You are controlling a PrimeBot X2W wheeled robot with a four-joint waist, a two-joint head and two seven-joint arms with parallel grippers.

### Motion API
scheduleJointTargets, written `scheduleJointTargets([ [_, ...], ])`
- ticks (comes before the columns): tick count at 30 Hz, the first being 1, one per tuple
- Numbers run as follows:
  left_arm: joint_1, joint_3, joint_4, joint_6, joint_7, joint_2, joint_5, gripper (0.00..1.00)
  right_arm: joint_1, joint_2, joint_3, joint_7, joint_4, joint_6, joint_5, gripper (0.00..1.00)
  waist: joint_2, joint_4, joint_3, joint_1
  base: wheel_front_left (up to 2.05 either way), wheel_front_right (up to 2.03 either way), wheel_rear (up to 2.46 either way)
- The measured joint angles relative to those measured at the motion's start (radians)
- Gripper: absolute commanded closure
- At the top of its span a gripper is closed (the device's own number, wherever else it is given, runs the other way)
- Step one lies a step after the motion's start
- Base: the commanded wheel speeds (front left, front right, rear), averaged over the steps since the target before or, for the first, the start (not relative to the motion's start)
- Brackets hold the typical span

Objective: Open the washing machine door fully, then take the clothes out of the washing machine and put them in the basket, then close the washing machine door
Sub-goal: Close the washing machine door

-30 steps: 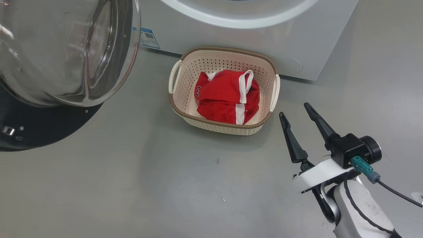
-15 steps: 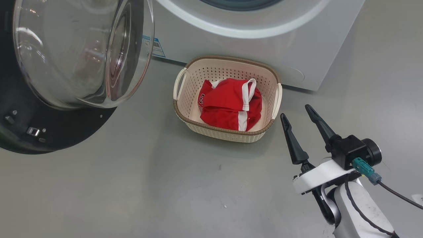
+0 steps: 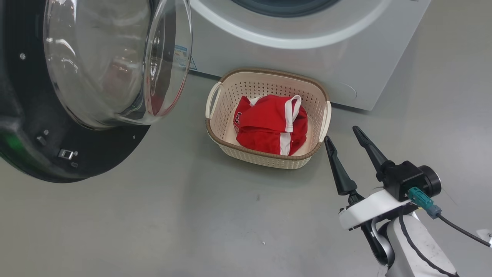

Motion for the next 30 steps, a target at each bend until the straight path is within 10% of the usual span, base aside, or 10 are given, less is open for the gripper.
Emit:
scheduleJointTargets([
  [30, 0.194, -0.054, -0.321, 0.000, 0.062, -0.136, -0.007, 1.00, 0.017, 0.010, -0.005, 0.000, 0.001, 0.000, 0.001, 0.00, 0.0000, 0.008, -0.024, 0.0000, 0.00, 0.00, 0.00],
])
